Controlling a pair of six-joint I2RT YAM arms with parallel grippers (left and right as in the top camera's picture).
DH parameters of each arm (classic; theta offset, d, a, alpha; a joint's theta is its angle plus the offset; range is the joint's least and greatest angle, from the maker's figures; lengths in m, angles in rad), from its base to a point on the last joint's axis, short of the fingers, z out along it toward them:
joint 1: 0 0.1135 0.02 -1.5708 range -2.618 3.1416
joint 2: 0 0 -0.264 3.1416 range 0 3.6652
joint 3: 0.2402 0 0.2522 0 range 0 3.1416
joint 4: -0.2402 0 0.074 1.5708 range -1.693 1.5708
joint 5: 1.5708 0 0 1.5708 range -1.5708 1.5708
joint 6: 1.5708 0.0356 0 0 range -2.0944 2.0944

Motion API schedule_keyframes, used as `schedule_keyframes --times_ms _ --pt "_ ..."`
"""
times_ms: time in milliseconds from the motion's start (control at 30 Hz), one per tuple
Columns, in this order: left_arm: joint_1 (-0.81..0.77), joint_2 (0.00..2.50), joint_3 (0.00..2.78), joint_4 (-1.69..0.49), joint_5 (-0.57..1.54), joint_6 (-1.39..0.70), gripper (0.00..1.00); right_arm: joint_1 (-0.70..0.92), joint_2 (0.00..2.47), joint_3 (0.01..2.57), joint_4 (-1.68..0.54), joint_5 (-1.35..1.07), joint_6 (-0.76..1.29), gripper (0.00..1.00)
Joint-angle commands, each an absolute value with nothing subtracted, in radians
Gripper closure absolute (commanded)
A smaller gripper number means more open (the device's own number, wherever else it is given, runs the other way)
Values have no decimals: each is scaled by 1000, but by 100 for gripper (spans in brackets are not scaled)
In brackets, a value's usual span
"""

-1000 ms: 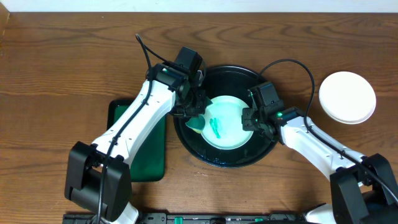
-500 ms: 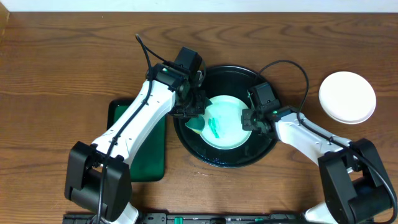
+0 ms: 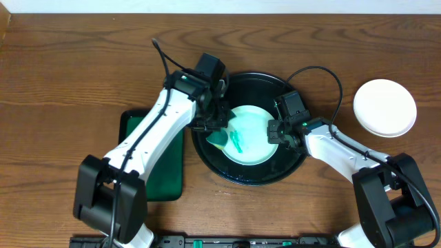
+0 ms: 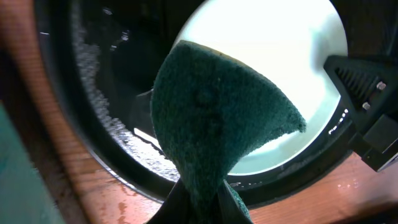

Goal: Clean dirty plates on tray and stack at the side
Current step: 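Scrub the white plate with the sponge while the right gripper holds it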

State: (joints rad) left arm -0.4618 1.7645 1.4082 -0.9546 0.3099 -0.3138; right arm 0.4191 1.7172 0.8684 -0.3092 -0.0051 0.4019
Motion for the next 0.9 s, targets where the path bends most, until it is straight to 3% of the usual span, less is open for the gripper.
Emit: schedule_keyframes --times_ms 0,300,867 --pt "-501 1810 1404 -937 383 -311 93 433 1747 861 -303 -33 410 99" --pt "-586 1897 1404 -857 372 -317 93 434 1747 861 -256 -142 270 99" --pt "-589 1960 1404 -805 228 -418 93 433 1747 861 -280 -147 272 99"
